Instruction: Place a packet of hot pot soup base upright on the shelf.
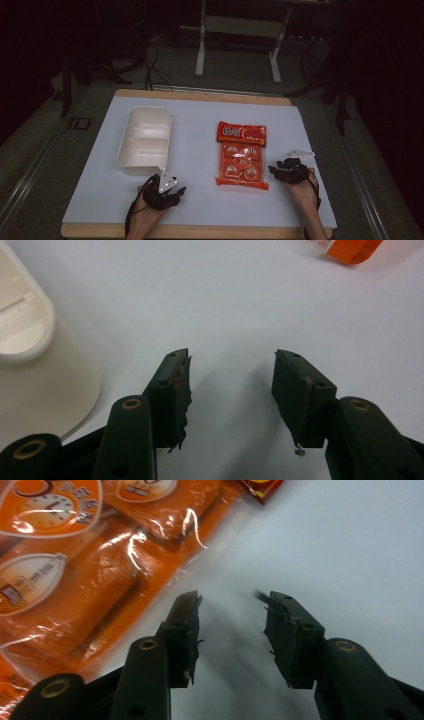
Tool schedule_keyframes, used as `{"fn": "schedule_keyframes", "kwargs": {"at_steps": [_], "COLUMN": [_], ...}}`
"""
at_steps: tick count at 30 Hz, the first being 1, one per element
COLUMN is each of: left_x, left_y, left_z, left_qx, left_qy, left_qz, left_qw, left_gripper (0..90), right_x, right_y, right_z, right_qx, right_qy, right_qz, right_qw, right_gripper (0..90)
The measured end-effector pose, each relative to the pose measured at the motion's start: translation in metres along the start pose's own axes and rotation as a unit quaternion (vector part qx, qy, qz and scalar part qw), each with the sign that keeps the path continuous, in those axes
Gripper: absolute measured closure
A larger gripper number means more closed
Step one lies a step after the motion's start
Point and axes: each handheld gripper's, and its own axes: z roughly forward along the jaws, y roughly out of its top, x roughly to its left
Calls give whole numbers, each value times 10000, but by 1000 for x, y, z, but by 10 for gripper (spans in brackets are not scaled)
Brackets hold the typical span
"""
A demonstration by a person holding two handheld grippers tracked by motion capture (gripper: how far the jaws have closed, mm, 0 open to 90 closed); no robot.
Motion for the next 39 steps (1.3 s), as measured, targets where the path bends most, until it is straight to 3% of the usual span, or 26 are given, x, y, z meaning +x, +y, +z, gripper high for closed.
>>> {"fn": "schedule_keyframes", "kwargs": {"at_steps": [6, 10, 14, 16, 20, 28, 32, 35, 39], "left_x": [-1, 0, -2, -2, -3, -3, -4, -4, -5], "left_y": [0, -1, -1, -1, -1, -1, -1, -1, -1], "left_z": [-1, -2, -1, -1, -1, -1, -1, -1, -1], "left_qx": [-24, -73, -29, -11, -4, -2, -4, -5, -12], "left_qy": [-8, -162, -156, -137, -119, -99, -87, -81, -80], "left_qz": [48, -71, -25, 5, 38, 70, 75, 84, 91], "left_qw": [10000, 9998, 9999, 9999, 9999, 9999, 9999, 9999, 9999], "left_gripper": [501, 512, 515, 515, 515, 511, 506, 506, 503], "right_x": [2, 3, 1, 0, -6, -23, -28, -32, -42], "right_y": [1, 7, 16, 21, 36, 63, 77, 86, 96], "right_z": [-2, -4, -1, 3, 13, 37, 50, 59, 70], "right_qx": [-73, -102, -171, -162, -231, -271, -276, -283, -376], "right_qy": [42, 167, 346, 351, 534, 531, 501, 433, 375], "right_qz": [-32, -53, 14, -54, 168, 331, 167, 301, 692], "right_qw": [10000, 9998, 9993, 9992, 9982, 9977, 9982, 9982, 9962], "right_gripper": [533, 507, 492, 484, 475, 452, 386, 326, 291]}}
